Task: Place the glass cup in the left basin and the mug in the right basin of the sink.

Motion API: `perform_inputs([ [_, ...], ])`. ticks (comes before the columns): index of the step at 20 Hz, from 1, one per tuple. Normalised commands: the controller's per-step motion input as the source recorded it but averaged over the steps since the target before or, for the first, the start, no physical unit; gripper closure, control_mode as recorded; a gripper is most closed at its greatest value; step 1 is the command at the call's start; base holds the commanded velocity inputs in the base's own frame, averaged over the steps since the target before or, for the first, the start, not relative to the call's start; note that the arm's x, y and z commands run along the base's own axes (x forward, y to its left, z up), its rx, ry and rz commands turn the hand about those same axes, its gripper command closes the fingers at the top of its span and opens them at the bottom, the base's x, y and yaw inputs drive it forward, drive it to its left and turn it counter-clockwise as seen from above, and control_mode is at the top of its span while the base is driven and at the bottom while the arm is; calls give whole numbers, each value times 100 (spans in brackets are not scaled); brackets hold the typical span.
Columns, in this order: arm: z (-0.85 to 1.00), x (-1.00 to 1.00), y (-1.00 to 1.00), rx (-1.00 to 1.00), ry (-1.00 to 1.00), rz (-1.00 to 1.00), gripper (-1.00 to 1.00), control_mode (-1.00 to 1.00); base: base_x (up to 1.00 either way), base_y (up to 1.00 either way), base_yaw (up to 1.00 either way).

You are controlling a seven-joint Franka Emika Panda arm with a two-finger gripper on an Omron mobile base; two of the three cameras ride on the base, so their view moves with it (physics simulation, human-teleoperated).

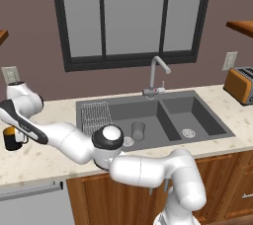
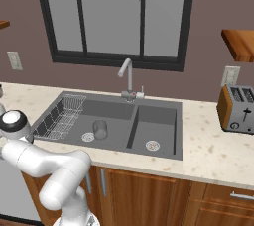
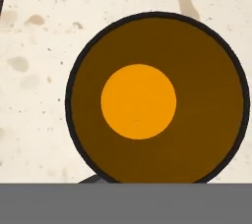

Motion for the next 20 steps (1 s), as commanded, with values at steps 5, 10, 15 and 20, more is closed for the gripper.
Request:
perform_inputs([
  [5, 27, -6, -15, -10, 5, -1, 100, -100, 0, 0, 0],
  [10, 22, -13, -28, -2, 8, -1, 100, -100, 0, 0, 0],
  [15, 18, -21, -32, 0, 3, 0, 100, -100, 0, 0, 0],
  [20, 12, -23, -35, 0, 0, -1, 100, -100, 0, 0, 0],
])
